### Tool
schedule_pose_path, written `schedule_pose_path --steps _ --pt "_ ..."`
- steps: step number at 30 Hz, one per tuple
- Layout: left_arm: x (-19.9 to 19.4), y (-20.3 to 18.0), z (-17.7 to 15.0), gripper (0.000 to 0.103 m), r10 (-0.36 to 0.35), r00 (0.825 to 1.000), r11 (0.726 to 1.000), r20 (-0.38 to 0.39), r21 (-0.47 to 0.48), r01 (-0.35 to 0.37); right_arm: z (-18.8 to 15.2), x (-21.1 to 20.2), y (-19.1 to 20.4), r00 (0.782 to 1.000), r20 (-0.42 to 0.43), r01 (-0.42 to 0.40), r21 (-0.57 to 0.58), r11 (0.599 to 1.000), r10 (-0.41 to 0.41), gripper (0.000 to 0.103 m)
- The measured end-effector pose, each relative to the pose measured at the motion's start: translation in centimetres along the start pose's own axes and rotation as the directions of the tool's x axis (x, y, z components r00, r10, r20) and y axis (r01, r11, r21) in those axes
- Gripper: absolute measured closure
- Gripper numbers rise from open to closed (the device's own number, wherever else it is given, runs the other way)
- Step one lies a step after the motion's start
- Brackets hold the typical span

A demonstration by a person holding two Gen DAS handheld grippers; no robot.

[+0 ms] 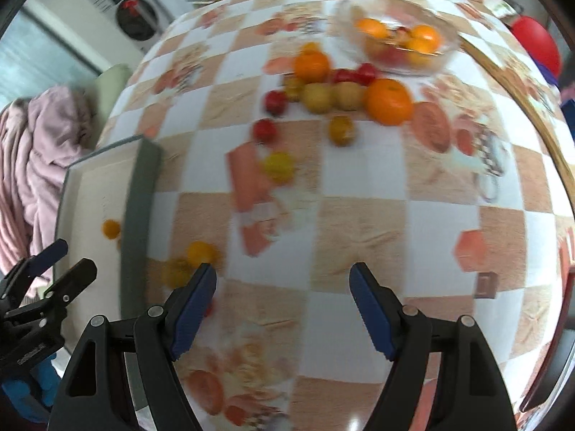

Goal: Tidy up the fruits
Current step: 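Grasp a red tomato with the left tool while the right tool grasps a yellow plum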

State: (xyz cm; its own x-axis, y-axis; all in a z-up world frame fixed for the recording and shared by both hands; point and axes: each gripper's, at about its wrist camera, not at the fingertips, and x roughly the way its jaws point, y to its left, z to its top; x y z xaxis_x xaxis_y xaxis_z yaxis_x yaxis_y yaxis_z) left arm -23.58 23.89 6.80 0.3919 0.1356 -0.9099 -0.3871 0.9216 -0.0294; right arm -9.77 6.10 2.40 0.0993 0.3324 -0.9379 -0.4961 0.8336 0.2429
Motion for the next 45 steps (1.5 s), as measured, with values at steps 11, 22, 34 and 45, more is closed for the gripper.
schedule_pose_path --steps 11,22,34,45 --pt "4.3 -6.1 6.4 0.021 -0.02 1.0 1.0 -0.002 0.001 0.02 4.0 -0.6 -5.6 0.997 0.061 0.044 0.067 0.997 -0.048 0.023" --pt "9.6 -9.1 9.1 0.021 -0.041 0.998 0.999 -0.049 0.015 0.041 5.5 1.1 -5.6 0.998 0.064 0.002 -0.005 1.0 -0.002 0.03" --pt "11.2 -10.5 9.7 0.049 -0.021 0.998 0.995 -0.061 0.098 0.026 6.6 2.2 -3.7 0.993 0.108 -0.03 -0.142 0.989 0.046 0.047" --pt "10.9 -10.7 9.7 0.074 -0.03 0.998 0.989 -0.051 0.145 0.037 7.3 2.4 -3.0 0.992 0.113 -0.032 -0.162 0.986 0.051 0.08"
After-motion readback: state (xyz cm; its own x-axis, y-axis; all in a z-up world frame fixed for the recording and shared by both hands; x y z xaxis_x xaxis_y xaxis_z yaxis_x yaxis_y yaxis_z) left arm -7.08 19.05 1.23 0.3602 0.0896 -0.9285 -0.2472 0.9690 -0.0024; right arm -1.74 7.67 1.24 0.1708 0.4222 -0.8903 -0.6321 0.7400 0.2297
